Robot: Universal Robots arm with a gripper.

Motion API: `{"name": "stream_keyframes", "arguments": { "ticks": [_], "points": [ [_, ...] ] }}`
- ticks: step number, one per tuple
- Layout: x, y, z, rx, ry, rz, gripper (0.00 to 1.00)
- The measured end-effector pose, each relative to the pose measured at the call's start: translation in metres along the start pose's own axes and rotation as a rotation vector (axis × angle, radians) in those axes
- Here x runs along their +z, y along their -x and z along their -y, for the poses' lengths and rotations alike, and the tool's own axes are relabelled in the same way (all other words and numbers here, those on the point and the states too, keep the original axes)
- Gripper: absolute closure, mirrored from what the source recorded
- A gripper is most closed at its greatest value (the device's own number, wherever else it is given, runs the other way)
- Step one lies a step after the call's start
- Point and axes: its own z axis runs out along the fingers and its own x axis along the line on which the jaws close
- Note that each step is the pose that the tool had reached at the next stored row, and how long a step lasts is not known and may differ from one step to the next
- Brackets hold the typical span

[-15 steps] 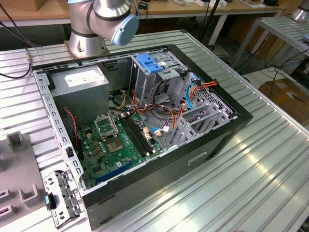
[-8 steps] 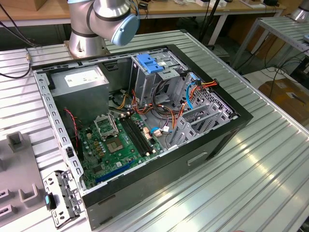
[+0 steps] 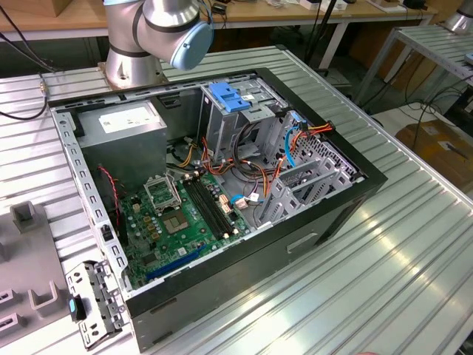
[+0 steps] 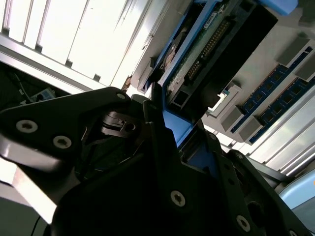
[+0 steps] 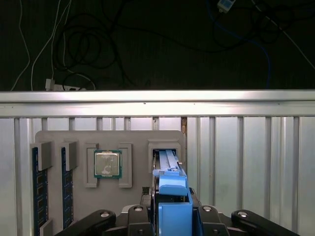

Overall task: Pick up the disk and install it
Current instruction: 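Pick up the disk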

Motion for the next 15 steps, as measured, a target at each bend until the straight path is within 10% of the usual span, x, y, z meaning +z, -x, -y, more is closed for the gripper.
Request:
{"name": "stream_keyframes", "arguments": {
  "ticks": [15],
  "points": [
    [-0.0068, -0.0001, 0.0001, 0.000, 0.0003, -0.0005, 0.63]
  ]
}}
